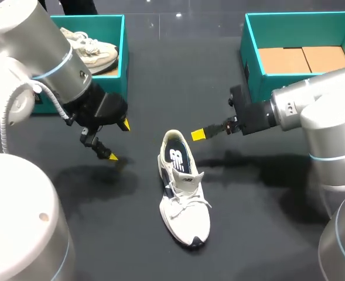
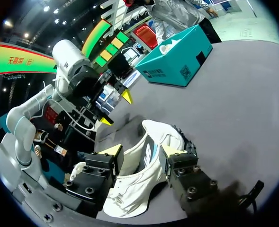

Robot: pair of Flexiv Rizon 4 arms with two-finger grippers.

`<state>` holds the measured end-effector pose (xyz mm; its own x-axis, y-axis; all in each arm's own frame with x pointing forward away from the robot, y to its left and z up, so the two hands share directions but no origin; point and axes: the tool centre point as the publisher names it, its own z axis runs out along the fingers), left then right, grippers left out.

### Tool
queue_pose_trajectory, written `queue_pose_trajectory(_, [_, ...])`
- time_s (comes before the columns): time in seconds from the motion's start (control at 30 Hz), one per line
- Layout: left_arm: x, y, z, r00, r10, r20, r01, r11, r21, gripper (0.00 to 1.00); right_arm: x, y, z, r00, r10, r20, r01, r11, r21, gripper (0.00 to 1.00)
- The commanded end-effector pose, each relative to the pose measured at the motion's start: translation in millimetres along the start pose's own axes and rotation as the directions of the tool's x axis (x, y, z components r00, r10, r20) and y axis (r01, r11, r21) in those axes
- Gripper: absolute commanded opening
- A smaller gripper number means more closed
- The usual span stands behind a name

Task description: Take the shoe out of the shoebox, open the shoe tongue, remove and reinsert the insole, then place the shoe into the shoebox

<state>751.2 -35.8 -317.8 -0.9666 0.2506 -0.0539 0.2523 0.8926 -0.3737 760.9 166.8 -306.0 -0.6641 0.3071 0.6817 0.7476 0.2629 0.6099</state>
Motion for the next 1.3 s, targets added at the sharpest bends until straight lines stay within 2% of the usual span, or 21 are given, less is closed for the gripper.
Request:
queue_pose_trajectory(0.03, [5.0,11,-18,1.0,0.009,0.002,-0.009,1.0,-0.007,1.0,7.0,2.6,-16,0.998,0.022,0.064,-0.025,0.998,0.051,0.48])
queue_pose_trajectory(0.47, [5.3,48,-55,1.0,0.016,0.025,-0.015,0.998,-0.054,1.0,9.3,10.4,-39,0.963,0.073,0.259,-0.112,0.984,0.139,0.43])
queue_pose_trajectory(0.6, [4.9,57,-63,0.999,0.017,0.027,-0.015,0.997,-0.075,1.0,11.6,14.1,-43,0.939,0.086,0.334,-0.152,0.973,0.175,0.38])
queue_pose_trajectory(0.83, [1.6,70,-77,0.999,0.016,0.036,-0.013,0.996,-0.092,1.0,16.0,23.2,-48,0.911,0.1,0.4,-0.204,0.953,0.225,0.38])
queue_pose_trajectory(1.1, [-2.5,81,-91,0.999,0.019,0.041,-0.014,0.995,-0.104,1.0,19.4,28.7,-58,0.849,0.11,0.517,-0.283,0.921,0.268,0.35])
queue_pose_trajectory(1.17, [-4.1,84,-94,0.999,0.02,0.039,-0.016,0.994,-0.104,1.0,22.6,29.8,-58,0.828,0.103,0.552,-0.295,0.916,0.273,0.31])
queue_pose_trajectory(1.2, [-4.8,85,-95,0.999,0.024,0.036,-0.021,0.994,-0.104,1.0,24.2,30.1,-57,0.814,0.098,0.573,-0.301,0.914,0.271,0.24])
queue_pose_trajectory(1.23, [-5.8,86,-96,0.999,0.027,0.034,-0.024,0.994,-0.103,1.0,25.6,30.1,-56,0.795,0.093,0.599,-0.309,0.912,0.269,0.06])
queue_pose_trajectory(1.27, [-7.3,87,-98,0.999,0.029,0.033,-0.026,0.994,-0.103,1.0,27.1,29.2,-54,0.781,0.088,0.618,-0.317,0.909,0.272,0.0])
queue_pose_trajectory(1.3, [-7.9,88,-99,0.999,0.031,0.033,-0.027,0.994,-0.103,1.0,27.9,28.7,-52,0.77,0.084,0.633,-0.321,0.908,0.27,0.0])
